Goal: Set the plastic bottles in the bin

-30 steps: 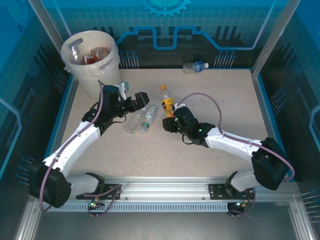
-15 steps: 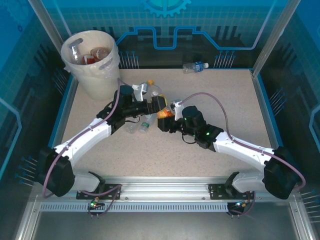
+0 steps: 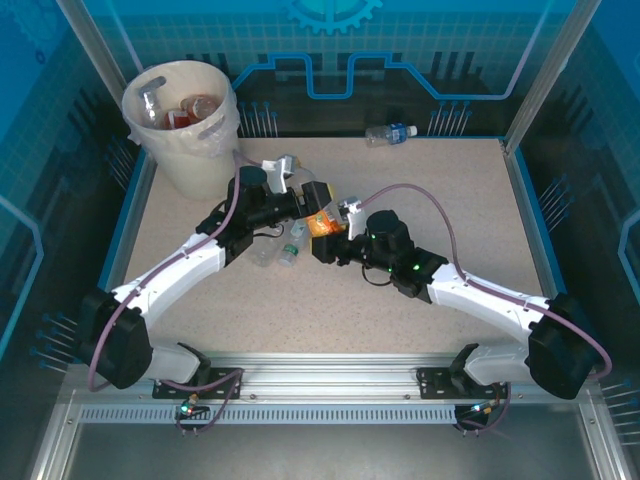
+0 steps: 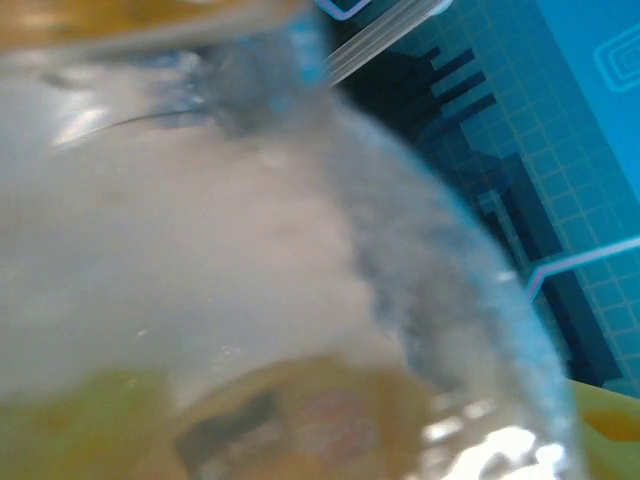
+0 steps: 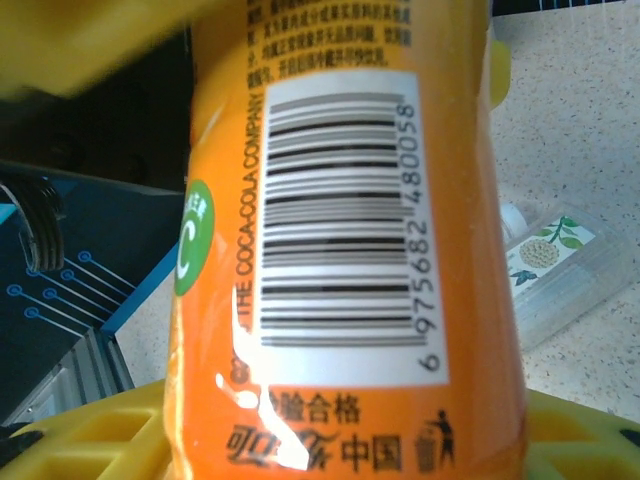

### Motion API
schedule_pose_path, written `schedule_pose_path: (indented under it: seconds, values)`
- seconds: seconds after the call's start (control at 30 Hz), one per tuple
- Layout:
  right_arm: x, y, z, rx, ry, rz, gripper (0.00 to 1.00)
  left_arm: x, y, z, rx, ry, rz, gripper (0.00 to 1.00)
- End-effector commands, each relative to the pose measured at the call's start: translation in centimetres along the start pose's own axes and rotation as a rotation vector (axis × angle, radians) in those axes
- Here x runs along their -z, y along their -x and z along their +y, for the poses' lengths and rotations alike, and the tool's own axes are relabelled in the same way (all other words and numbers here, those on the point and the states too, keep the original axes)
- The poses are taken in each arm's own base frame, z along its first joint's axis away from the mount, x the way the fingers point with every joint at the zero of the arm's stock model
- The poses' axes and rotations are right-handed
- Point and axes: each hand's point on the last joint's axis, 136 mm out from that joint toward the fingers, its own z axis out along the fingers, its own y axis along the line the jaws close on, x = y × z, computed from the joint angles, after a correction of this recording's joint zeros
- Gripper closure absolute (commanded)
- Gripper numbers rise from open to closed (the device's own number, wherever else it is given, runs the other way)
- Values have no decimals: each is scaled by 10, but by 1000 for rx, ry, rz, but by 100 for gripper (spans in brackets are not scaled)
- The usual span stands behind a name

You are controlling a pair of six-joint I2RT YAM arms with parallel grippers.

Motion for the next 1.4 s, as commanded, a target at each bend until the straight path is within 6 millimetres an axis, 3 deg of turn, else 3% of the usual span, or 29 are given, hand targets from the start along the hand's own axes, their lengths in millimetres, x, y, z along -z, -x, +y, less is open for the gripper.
schedule_pose_path:
  seconds: [0.0,0.17,0.47,0.53,0.57,0.8,1.03,1.37]
  values:
    - [4,6,8,2,44,-27,61,-1,6,-7,-15,-35,-37,29]
    - [4,5,8,9,47,-18,55,-2,4,-5,-12,-33,-33,42]
    - [11,5,3,69,-10,36,10,2,13,7,-10,46,-83,45]
    - [13,0,-2,96,-36,62,5,4,16,10,-25,78,-89,46]
    - [16,10,2,118,-43,53,1,5,19,12,-32,95,-94,46]
    - [33,23,-6,201,-140,46,0,26,51,20,-65,154,-185,47]
    - [47,29,-22,225,-244,7,0,65,90,29,-113,229,-311,47]
    - [56,34,-46,185,-382,-42,0,121,156,26,-226,316,-469,47]
